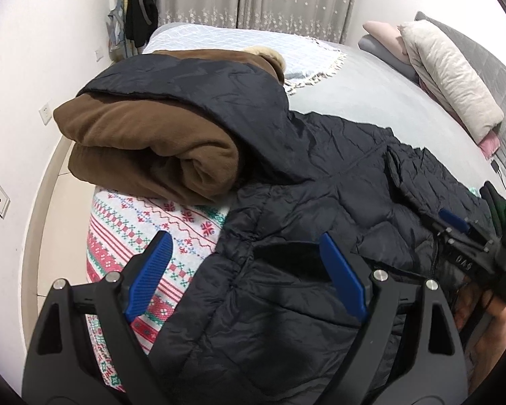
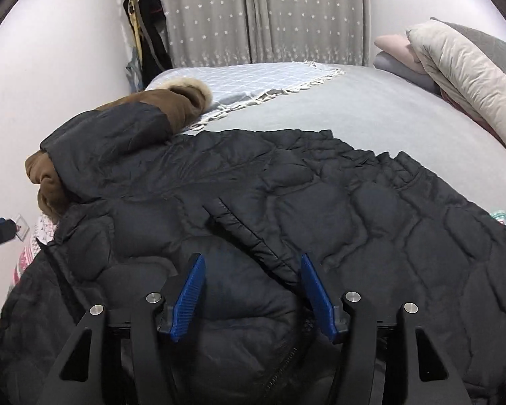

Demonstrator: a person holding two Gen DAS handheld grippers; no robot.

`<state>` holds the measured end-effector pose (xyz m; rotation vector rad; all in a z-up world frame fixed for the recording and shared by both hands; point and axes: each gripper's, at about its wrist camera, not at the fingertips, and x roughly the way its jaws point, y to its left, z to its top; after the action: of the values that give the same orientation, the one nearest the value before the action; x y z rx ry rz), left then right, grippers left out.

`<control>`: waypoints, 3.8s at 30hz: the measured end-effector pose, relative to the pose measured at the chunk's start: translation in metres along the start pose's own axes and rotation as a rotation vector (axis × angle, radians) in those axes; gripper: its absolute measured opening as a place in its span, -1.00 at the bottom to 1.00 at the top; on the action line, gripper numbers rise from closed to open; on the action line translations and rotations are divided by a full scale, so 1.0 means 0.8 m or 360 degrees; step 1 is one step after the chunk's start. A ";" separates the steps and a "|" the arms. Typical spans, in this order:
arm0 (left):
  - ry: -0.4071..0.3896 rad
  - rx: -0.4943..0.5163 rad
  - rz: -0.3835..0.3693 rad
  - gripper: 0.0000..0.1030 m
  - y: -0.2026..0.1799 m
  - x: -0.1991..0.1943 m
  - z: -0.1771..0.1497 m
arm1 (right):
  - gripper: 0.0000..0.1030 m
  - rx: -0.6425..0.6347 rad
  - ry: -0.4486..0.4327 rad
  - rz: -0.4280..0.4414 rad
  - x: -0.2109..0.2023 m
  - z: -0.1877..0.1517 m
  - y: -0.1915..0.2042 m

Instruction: Fold large clothes

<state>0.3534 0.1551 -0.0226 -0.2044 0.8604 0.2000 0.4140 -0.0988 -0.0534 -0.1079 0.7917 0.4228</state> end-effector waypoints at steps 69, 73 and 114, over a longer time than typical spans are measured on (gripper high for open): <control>-0.0115 -0.0975 -0.0159 0.86 0.263 0.034 0.131 | 0.99 0.0503 0.0008 -0.0114 -0.201 -0.092 0.003; -0.0060 -0.1092 -0.0225 0.86 0.287 0.077 0.154 | 0.99 0.0449 0.0007 -0.0204 -0.200 -0.091 0.001; -0.0624 -0.0921 -0.0176 -0.84 0.189 0.035 0.207 | 0.99 0.0558 0.0055 -0.0122 -0.175 -0.092 -0.027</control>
<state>0.4532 0.3458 0.0459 -0.7267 0.3817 0.3696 0.2865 -0.1831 -0.0070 0.1814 0.8815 0.2055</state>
